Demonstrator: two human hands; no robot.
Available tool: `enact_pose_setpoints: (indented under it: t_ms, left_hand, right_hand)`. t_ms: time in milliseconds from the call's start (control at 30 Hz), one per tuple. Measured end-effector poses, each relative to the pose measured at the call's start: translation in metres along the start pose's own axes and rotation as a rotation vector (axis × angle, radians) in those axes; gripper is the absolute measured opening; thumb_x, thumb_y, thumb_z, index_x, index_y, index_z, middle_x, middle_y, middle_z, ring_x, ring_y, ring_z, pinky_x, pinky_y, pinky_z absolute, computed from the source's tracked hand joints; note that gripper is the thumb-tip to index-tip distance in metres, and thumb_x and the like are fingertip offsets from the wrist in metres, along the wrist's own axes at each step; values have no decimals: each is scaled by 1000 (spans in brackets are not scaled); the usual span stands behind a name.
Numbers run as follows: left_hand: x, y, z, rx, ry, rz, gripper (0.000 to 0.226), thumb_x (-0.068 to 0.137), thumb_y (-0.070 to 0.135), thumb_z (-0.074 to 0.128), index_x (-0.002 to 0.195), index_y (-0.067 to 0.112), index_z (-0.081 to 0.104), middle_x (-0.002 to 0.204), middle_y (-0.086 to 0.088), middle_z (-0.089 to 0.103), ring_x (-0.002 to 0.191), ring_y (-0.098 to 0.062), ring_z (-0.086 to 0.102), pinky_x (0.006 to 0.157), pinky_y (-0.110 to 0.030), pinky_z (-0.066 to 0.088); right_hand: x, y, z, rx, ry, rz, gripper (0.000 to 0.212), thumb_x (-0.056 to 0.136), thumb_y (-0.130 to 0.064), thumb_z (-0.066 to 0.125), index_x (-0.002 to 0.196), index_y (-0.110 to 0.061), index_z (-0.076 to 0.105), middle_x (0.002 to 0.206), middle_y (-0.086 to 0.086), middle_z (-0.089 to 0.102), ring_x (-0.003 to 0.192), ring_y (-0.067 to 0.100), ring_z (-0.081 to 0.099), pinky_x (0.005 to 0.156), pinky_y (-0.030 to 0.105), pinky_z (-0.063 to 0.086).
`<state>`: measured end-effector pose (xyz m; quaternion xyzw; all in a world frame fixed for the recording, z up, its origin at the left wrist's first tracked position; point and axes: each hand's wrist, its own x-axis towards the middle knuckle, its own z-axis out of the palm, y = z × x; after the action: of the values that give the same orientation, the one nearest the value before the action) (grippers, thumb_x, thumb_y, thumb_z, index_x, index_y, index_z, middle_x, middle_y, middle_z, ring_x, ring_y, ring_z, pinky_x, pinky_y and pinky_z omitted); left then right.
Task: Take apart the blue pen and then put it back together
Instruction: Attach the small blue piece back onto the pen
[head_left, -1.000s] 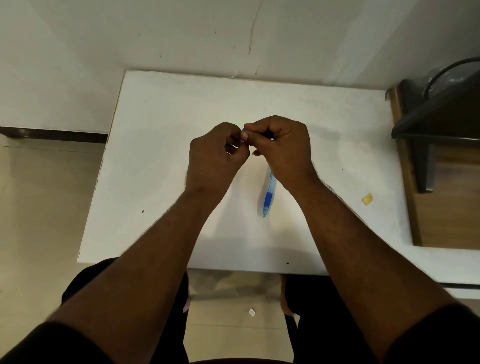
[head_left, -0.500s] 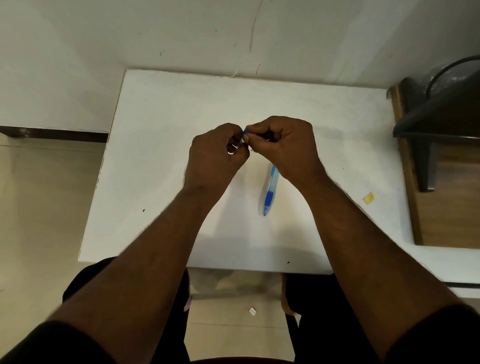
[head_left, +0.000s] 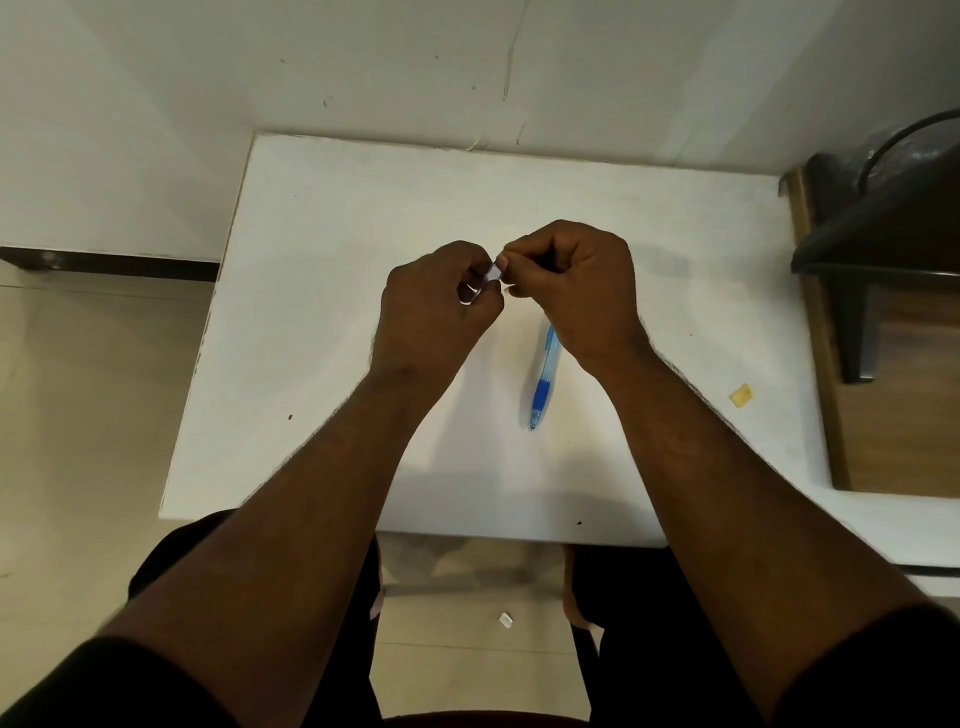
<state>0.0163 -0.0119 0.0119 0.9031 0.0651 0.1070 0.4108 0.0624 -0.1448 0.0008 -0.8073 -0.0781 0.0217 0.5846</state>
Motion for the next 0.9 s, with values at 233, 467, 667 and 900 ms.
enact_pose_setpoints:
  t_ms: [233, 467, 667, 900]
  left_hand:
    - [0, 0, 2, 105, -31, -1, 15, 86, 22, 62, 91, 10, 69, 82, -5, 72, 74, -21, 66, 73, -33, 53]
    - [0, 0, 1, 147, -33, -104, 16, 87, 21, 60, 94, 9, 68, 81, -7, 71, 73, -23, 63, 70, -33, 50]
    - [-2, -8, 7, 247, -209, -276, 18, 83, 24, 61, 93, 12, 69, 89, -4, 70, 73, -18, 56, 66, -25, 39]
    - [-8, -15, 17, 320, -304, -311, 18, 83, 25, 60, 93, 11, 68, 94, -6, 69, 78, -24, 60, 67, -29, 45]
  right_hand:
    - [0, -1, -1, -149, -48, -51, 6, 80, -13, 72, 82, -7, 72, 71, -14, 64, 67, 4, 64, 70, 20, 55]
    - [2, -2, -3, -28, -204, 140, 20, 88, -2, 61, 106, -6, 71, 96, 9, 70, 80, 20, 67, 63, 27, 60]
    - [3, 8, -14, -449, -45, 137, 12, 87, -23, 64, 98, -20, 69, 87, -6, 64, 81, 14, 64, 79, 31, 55]
    - [2, 9, -23, -904, -217, 441, 39, 77, -47, 68, 89, -15, 48, 79, 1, 53, 76, 24, 57, 63, 33, 42]
